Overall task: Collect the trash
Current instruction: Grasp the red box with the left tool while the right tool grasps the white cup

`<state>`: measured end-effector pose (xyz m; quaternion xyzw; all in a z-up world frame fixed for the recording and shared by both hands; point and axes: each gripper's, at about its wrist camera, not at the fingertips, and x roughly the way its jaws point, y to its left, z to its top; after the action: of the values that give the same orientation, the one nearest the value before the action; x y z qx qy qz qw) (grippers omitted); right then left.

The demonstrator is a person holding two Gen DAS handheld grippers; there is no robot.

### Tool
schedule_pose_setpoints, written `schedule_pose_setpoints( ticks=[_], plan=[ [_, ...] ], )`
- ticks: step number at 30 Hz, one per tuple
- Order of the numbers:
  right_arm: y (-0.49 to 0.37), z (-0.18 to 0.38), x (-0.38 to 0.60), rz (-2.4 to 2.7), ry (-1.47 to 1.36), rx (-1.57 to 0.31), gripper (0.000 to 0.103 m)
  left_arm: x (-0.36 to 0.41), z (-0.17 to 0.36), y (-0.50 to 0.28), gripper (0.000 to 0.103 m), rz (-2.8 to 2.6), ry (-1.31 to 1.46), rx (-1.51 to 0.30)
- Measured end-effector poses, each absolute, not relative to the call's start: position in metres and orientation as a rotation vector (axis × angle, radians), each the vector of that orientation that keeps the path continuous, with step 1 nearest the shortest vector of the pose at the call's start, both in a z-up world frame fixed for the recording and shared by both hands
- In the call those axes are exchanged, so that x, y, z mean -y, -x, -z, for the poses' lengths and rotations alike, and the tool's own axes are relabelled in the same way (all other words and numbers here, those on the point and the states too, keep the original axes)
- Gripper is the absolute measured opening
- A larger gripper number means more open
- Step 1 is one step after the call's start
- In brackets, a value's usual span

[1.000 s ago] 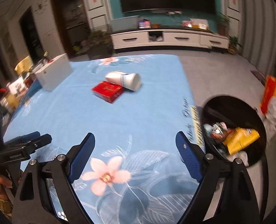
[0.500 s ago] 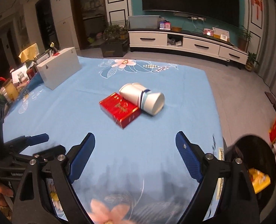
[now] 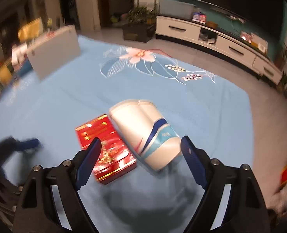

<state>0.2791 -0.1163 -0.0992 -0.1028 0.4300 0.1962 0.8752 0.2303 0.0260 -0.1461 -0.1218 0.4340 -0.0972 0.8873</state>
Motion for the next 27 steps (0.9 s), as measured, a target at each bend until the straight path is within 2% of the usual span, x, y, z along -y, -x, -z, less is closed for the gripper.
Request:
schedule_pose_setpoints(
  ticks=[2, 6, 14, 18, 27],
  plan=[
    [-0.288, 0.103, 0.117, -0.396, 0.236, -0.927, 0.082, -0.025, 0.147, -0.233, 0.1, 0.208, 0.252, -0.905],
    [-0.302, 0.116, 0.126, -0.375, 0.235, -0.974, 0.053, -0.02, 0.146, -0.238, 0.1, 0.216, 0.251, -0.9],
    [-0.29, 0.111, 0.166, -0.354, 0.003, -0.939, 0.052, 0.005, 0.133, -0.245, 0.1, 0.311, 0.174, -0.846],
    [-0.252, 0.098, 0.2, -0.318, -0.138, -0.89, 0.052, 0.028, 0.134, -0.251, 0.1, 0.351, 0.067, -0.834],
    [-0.185, 0.097, 0.239, -0.254, -0.265, -0.846, 0.052, 0.054, 0.149, -0.279, 0.1, 0.347, -0.089, -0.847]
  ],
)
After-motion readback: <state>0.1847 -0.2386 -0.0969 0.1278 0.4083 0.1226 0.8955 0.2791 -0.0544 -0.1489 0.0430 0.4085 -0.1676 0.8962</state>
